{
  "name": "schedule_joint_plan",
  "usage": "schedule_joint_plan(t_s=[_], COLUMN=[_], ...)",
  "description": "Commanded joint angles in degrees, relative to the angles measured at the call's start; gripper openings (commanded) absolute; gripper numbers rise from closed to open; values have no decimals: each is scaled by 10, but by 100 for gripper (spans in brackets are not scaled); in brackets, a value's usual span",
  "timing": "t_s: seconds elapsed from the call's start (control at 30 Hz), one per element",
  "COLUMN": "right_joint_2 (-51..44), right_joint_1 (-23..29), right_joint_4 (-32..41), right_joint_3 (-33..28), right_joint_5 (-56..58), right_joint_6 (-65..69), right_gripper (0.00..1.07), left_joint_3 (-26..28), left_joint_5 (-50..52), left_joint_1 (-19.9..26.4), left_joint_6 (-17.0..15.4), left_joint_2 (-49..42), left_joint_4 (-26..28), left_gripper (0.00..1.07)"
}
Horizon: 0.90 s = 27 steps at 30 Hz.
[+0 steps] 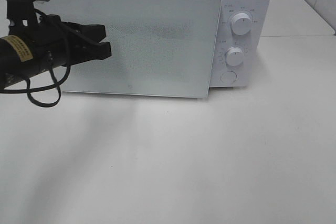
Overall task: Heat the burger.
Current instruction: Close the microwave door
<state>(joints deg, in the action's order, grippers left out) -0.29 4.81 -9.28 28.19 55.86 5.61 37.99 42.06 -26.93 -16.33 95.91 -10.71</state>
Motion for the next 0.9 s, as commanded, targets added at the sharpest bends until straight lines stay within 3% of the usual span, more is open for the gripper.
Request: schedule_joint_plan(t_s=[0.03,0.33,0.9], right_joint_2=[-20,-20,-19], right_joint_1=[-3,-3,-3], right_joint_4=[-2,-2,-2], right_joint_3=[-2,-2,-2], right_joint_5=[-7,-7,-7], right_joint_6=[2,2,2], right_gripper=[75,75,75], left_joint_3=[42,129,245], left_joint_5=[-19,-22,-71], left_joint_1=[-21,-59,-88], left_joint_6=[1,1,1], left_joint_2=[25,93,165], left_joint_4=[13,26,39], left_gripper=[0,0,0])
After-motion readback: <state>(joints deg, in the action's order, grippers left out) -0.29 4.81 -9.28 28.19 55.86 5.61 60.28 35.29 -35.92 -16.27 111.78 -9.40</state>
